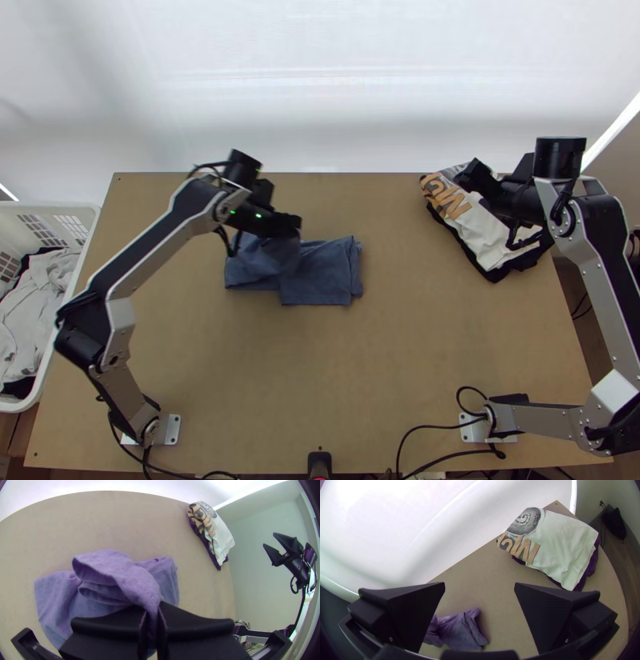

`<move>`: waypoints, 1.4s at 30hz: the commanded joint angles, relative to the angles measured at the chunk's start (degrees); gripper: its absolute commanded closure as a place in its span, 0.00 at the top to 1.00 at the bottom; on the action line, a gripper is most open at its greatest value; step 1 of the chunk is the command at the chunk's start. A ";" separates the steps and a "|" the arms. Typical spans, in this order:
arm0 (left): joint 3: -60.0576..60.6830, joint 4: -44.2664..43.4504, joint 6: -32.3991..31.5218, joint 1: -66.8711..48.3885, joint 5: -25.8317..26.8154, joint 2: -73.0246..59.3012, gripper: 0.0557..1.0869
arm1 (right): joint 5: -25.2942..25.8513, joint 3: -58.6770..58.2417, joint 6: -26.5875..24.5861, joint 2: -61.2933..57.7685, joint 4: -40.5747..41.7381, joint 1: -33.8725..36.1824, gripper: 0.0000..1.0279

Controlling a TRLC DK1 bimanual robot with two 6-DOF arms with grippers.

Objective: Fold the t-shirt

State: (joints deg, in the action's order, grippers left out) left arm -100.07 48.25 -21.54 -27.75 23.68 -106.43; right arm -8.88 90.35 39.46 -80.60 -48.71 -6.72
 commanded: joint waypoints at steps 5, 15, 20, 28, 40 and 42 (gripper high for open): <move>-4.43 -0.52 -2.19 -4.95 -1.01 -5.10 0.04 | -0.34 -0.79 1.49 0.88 0.37 0.04 0.96; -12.43 -1.32 0.62 -9.78 -1.45 -7.74 0.96 | -0.43 -2.81 0.79 1.23 0.28 -0.75 0.96; -14.54 -5.27 -1.22 -9.69 -1.36 -4.05 0.96 | -0.52 -5.53 0.26 0.88 0.37 -2.51 0.96; -14.63 -4.22 -1.22 -3.81 -0.83 -0.62 0.96 | -2.28 -11.60 1.05 -3.60 0.37 -10.42 0.96; -8.56 -3.07 0.18 3.58 -0.83 7.12 0.96 | 7.57 -13.00 -1.76 -12.83 0.54 -31.86 0.96; -8.21 -2.99 0.18 4.37 -0.83 7.91 0.96 | 10.82 -12.12 -2.90 -14.59 0.54 -34.41 0.96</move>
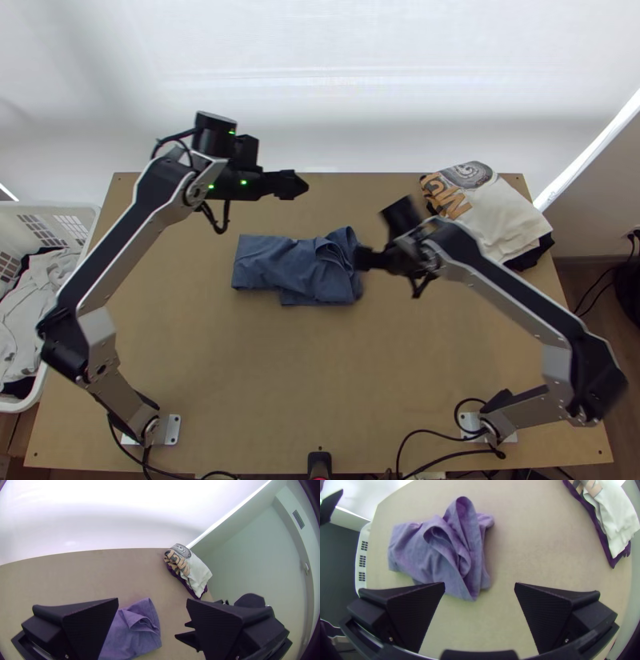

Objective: Fold the t-shirt

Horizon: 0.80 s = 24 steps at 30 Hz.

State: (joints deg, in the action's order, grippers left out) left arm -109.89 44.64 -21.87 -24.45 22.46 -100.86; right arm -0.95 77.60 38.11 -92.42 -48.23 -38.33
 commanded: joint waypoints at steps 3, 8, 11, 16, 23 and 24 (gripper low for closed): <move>2.04 0.71 0.51 2.21 0.39 3.12 0.96 | 6.66 2.29 -2.86 -5.49 0.06 -5.62 0.96; 2.40 0.71 0.60 3.79 0.39 3.92 0.96 | 12.20 5.10 -5.32 -10.06 0.06 -8.26 0.96; 2.40 0.71 0.51 4.58 0.39 4.09 0.96 | 15.89 7.48 -6.38 -13.22 0.06 -8.70 0.96; 2.40 0.71 0.51 5.37 0.39 4.18 0.96 | 18.62 13.01 -7.26 -19.20 0.33 -8.26 0.96; 1.43 0.62 0.95 6.69 0.48 3.92 0.96 | 19.67 18.81 -8.31 -26.93 0.77 -6.76 0.96; 1.08 0.62 0.95 6.96 0.48 3.74 0.96 | 19.94 19.34 -8.31 -27.64 1.03 -6.32 0.96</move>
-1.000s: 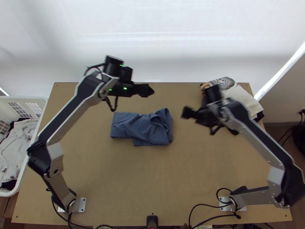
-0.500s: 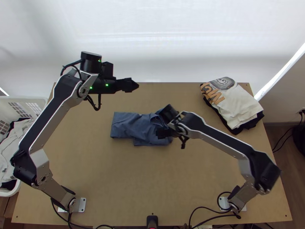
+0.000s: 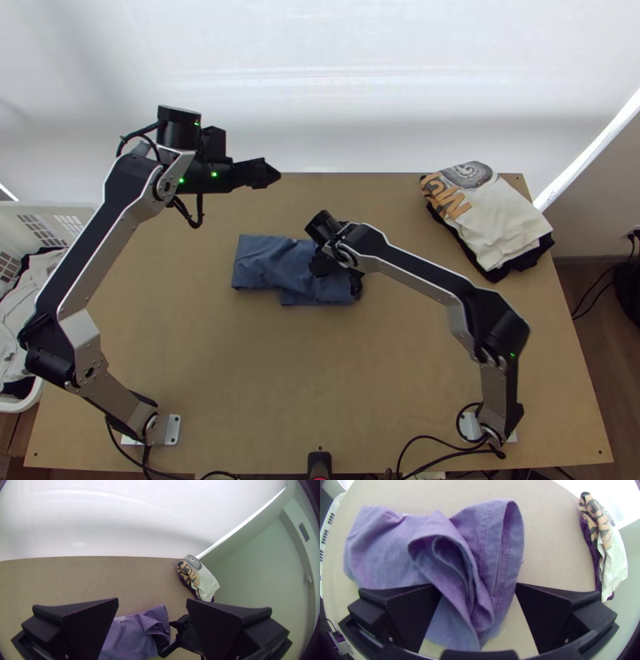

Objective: Fold the t-shirt

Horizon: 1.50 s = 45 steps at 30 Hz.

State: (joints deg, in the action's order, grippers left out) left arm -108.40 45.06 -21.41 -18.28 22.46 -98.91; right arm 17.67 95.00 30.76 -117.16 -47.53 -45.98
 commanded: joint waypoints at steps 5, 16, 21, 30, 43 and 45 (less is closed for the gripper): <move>-0.58 0.21 0.84 1.76 0.83 1.79 0.96 | 3.33 4.23 -0.79 -5.18 2.09 3.96 0.96; -0.50 -0.06 0.84 1.50 0.92 1.18 0.96 | 2.37 7.39 0.79 -5.18 2.09 9.94 0.96; -0.58 0.03 0.84 1.41 0.92 1.09 0.96 | -10.82 7.83 5.10 -5.09 -0.02 13.37 0.96; -0.67 0.29 0.84 1.76 0.92 1.35 0.96 | -28.57 7.83 9.67 -3.86 -2.22 17.24 0.96; -1.20 0.73 0.84 2.29 0.92 1.35 0.96 | -40.44 3.88 9.31 -5.00 -1.87 18.99 0.96; -1.20 0.82 0.93 2.38 0.92 1.44 0.96 | -40.79 3.44 9.31 -5.62 -0.90 19.43 0.96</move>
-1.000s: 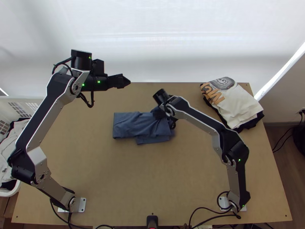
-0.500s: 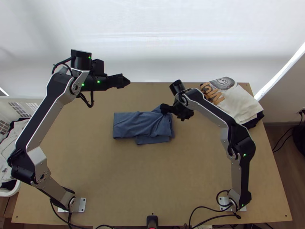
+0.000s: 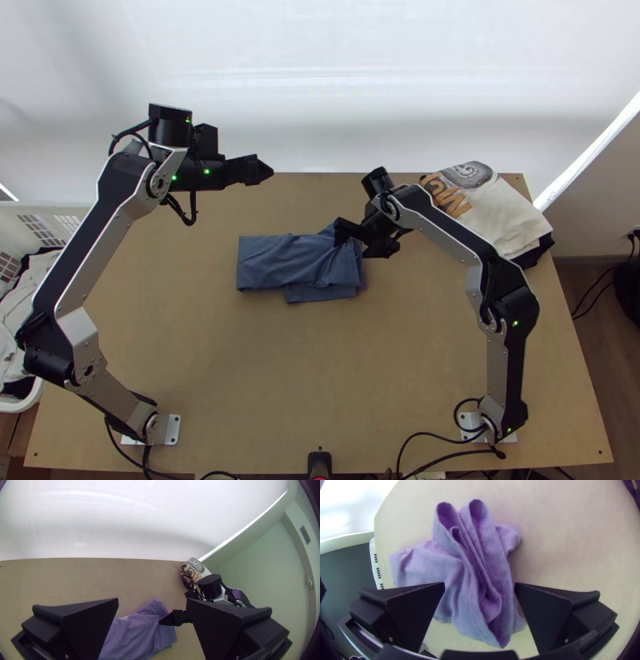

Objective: Fold the t-shirt

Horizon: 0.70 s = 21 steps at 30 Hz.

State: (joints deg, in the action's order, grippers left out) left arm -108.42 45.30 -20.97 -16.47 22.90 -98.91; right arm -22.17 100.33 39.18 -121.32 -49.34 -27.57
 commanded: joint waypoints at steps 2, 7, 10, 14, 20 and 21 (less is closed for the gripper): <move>-1.18 0.84 0.67 0.65 0.48 1.44 0.96 | -1.03 -2.25 0.81 -1.55 1.27 1.56 0.96; -1.27 0.84 1.11 1.00 0.48 1.27 0.96 | -1.91 -3.30 0.11 -1.73 1.44 1.91 0.96; -1.88 0.84 1.11 1.00 0.48 0.83 0.96 | -2.79 -4.09 -0.51 -2.17 1.97 1.47 0.96; -2.85 0.93 1.11 0.91 0.48 0.30 0.96 | -3.58 -4.53 -1.21 -3.22 2.67 0.77 0.96; -3.20 1.46 1.20 1.44 0.48 0.30 0.96 | -4.72 -4.71 -2.09 -4.63 4.25 0.15 0.96; -3.20 1.55 1.20 1.62 0.48 0.30 0.96 | -5.25 -4.62 -2.18 -4.81 4.43 -0.03 0.96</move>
State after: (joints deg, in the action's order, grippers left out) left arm -110.10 46.00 -20.53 -15.59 22.90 -98.94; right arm -26.48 97.36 37.45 -123.35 -45.41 -26.65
